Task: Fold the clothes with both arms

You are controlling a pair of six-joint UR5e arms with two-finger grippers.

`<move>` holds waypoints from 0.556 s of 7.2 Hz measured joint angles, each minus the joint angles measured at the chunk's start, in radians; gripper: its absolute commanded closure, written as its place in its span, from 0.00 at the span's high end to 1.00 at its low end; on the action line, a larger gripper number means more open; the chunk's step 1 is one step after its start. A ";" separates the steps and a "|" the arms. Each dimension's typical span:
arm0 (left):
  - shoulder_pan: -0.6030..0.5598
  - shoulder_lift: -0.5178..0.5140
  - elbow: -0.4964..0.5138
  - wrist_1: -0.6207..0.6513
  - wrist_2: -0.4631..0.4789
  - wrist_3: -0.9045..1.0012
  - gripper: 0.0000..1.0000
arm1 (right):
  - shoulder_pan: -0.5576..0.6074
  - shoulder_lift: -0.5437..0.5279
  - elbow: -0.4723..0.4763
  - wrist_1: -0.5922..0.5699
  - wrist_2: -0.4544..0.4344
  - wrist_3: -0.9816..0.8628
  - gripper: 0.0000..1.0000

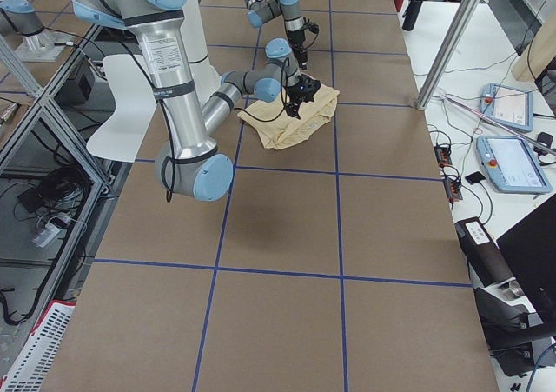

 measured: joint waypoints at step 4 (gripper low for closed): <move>0.027 -0.007 0.033 0.001 0.029 -0.001 0.47 | 0.026 0.030 -0.071 0.003 0.012 -0.029 1.00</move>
